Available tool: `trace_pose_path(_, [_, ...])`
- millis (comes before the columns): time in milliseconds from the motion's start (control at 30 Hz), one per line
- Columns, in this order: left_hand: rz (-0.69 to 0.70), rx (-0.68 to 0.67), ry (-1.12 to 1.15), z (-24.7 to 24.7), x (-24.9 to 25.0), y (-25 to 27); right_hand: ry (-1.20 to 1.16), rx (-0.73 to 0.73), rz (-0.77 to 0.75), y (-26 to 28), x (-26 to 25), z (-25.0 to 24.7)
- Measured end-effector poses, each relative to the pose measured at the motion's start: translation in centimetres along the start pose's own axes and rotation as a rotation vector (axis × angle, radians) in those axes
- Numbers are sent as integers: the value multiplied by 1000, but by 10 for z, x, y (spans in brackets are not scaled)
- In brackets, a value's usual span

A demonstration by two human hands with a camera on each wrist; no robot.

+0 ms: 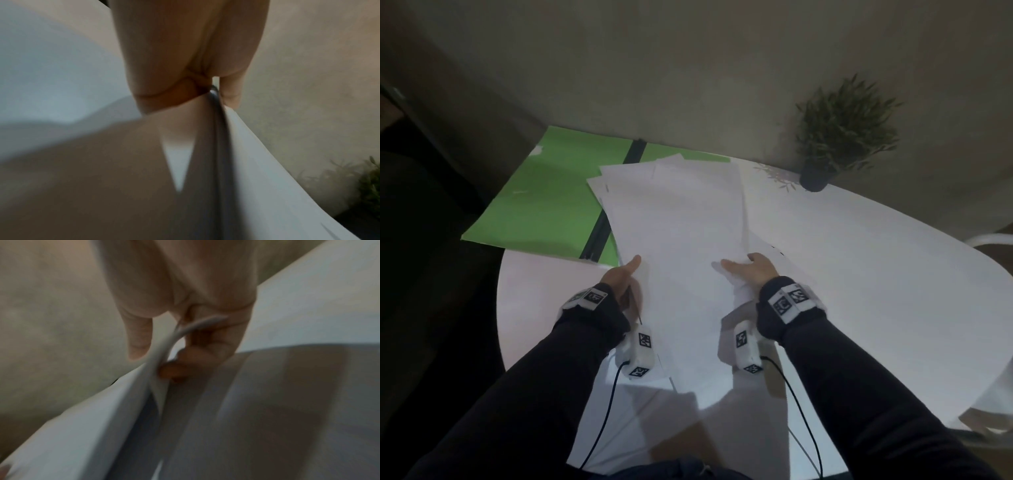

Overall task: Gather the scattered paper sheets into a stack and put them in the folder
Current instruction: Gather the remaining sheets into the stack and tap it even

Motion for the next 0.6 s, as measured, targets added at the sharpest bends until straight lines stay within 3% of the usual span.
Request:
trace_pose_path(100, [35,48,-22,-18,-6,-18,-37,122,-17,0,-4,13])
trace_pose_path(200, [7,10,67,9,11,27,-37,168,-34,-3,-1,-1])
trace_pose_path(300, [27,-82,194,29,29,56,51,121,-13,-2,10,-33])
trace_pose_path(400, [92,-114,173,13,17,19,-54,38,-19,5,25,-56])
trace_pose_path(433, [105,-154,158,5,12,2,-69,-12,-23,6,28,-57])
trace_pose_path(500, [87,-206,155,28,28,43,26,-122,-8,6,31,-48])
trace_pose_path(600, [115,-222,199,38,31,59,161,-227,14,1,33,-24])
Point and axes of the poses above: each hand's wrist, its own y-axis away from the middle knuckle, its own z-axis out of the palm, x = y × z, the point moved 3 cm from there along -y, towards the middle knuckle, and after that the axes turned 15 degrees about -x, right-handed, at the moved point
